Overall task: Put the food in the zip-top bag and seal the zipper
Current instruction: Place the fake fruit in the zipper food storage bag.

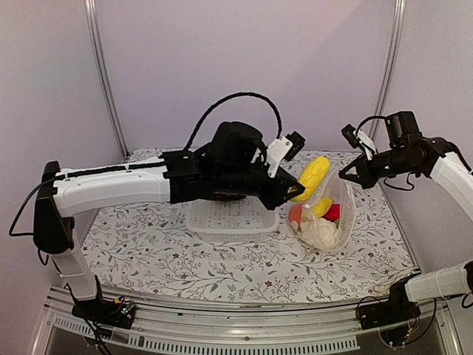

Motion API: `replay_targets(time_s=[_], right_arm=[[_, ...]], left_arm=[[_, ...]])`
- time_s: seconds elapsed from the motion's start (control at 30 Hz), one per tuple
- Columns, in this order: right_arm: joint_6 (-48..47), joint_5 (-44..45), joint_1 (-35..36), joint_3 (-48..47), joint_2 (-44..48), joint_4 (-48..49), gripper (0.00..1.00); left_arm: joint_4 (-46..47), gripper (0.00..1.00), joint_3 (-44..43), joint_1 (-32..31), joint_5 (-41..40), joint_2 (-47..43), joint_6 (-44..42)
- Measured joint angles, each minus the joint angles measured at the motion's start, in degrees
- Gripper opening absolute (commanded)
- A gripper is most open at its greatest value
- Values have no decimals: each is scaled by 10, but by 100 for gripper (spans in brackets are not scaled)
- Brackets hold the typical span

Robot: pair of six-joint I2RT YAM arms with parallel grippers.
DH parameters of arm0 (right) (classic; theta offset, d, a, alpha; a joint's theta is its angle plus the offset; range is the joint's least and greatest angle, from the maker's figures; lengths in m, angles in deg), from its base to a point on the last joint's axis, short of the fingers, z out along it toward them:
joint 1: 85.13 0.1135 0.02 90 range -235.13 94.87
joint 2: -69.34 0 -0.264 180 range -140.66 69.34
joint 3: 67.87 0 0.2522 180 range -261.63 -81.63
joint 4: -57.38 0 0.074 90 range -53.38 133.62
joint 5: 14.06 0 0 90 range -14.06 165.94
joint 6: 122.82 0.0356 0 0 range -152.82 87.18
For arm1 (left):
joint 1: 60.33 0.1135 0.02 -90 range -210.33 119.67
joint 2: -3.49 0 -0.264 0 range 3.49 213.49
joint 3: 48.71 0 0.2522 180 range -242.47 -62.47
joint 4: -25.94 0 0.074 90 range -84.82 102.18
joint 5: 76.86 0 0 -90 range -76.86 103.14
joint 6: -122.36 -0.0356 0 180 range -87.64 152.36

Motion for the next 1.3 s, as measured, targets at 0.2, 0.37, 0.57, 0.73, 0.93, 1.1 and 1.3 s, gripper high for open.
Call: replay_targets(time_s=[0.2, 0.37, 0.57, 0.73, 0.93, 1.1, 1.3], right_arm=[[7, 10, 0, -12, -15, -2, 1], [12, 13, 0, -15, -19, -2, 0], [17, 20, 0, -22, -23, -6, 0], [21, 22, 0, -23, -23, -6, 0], [25, 25, 0, -23, -23, -6, 1], [27, 24, 0, -23, -23, -7, 1], [31, 24, 0, -22, -23, -7, 1]], left_arm=[[61, 24, 2, -49, 29, 18, 22], [97, 23, -1, -57, 33, 62, 56], [83, 24, -28, -58, 20, 125, 102], [48, 23, -93, -57, 4, 167, 151], [17, 8, -136, -44, -5, 197, 243], [-3, 23, -170, -25, -3, 229, 293], [9, 67, -174, -17, 7, 242, 321]])
